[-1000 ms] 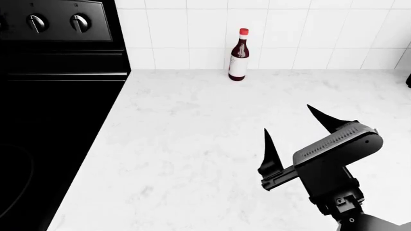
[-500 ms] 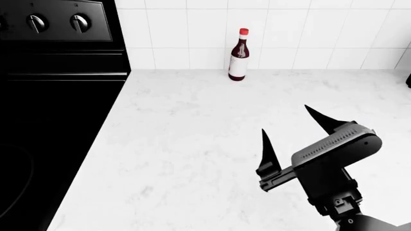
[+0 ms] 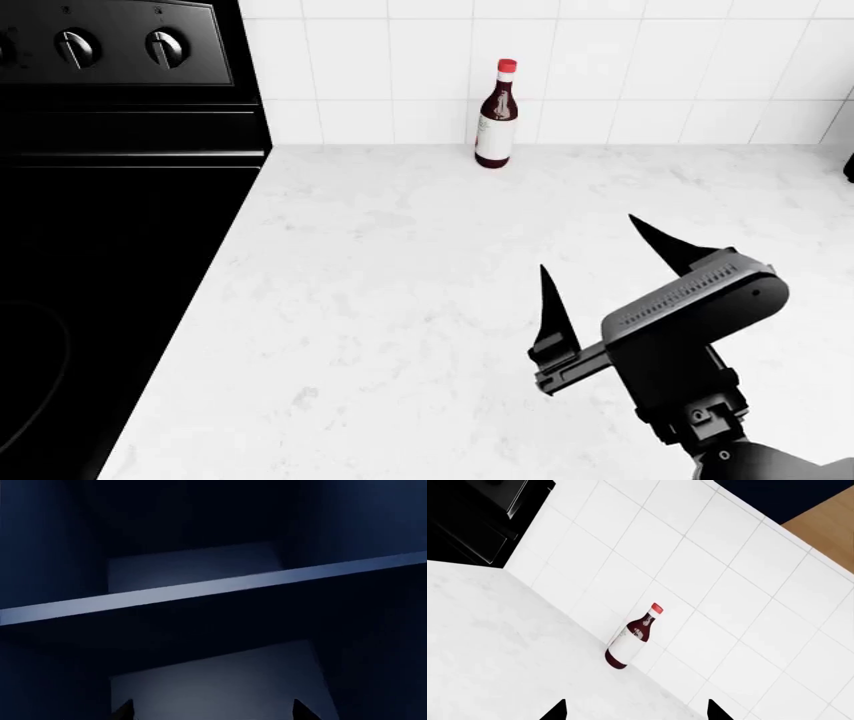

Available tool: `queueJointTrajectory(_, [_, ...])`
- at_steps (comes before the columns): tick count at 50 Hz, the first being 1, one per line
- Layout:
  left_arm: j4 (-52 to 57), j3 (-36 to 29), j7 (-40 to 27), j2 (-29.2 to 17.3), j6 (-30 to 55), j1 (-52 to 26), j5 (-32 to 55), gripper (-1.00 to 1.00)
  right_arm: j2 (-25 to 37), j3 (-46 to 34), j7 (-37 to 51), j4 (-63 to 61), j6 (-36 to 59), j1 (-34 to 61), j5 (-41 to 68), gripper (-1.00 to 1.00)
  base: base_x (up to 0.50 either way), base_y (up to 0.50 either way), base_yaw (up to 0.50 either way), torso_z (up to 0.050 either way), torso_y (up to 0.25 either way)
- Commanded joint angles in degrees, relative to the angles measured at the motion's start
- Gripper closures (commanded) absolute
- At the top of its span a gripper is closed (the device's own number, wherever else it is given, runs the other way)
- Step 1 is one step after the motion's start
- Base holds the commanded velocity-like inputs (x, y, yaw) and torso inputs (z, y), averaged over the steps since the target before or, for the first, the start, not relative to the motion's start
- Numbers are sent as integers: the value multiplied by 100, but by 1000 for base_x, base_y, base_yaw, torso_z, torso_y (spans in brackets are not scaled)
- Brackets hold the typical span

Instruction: A wet mug is on the counter and needs to be dried. Pick it up and place it upside down in the open cabinet.

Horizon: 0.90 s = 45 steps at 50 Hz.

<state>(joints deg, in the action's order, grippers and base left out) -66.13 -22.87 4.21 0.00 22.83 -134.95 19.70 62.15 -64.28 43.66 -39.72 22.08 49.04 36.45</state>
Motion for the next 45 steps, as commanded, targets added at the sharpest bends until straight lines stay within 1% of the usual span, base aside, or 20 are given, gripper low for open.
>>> queueJointTrajectory(1, [400,745,302,-2,608,-5,-273,-100,-16,20,6,-17,34,21,7,-100,0,0,0,0,0])
queueJointTrajectory(10, [952,1240,558,-7,1301,-4,-558,-100,-36,37,30,-63,107,53,38,-100,0,0,0,0,0])
queueJointTrajectory(15, [1380,1255,601,-47,1707,21,-453,-100,-85,41,17,-55,144,82,43,-100,0,0,0,0,0])
queueJointTrajectory(28, [4082,1394,212,-333,3503,840,233,-100,-115,57,5,-13,140,84,46,-100,0,0,0,0,0])
queueJointTrajectory(37, [5158,1579,-22,-447,4292,1050,597,-100,-103,120,17,-9,71,77,139,-100,0,0,0,0,0])
queueJointTrajectory(45, [6152,1871,-294,-452,5066,1244,997,-100,-65,189,62,-49,117,123,231,-100,0,0,0,0,0])
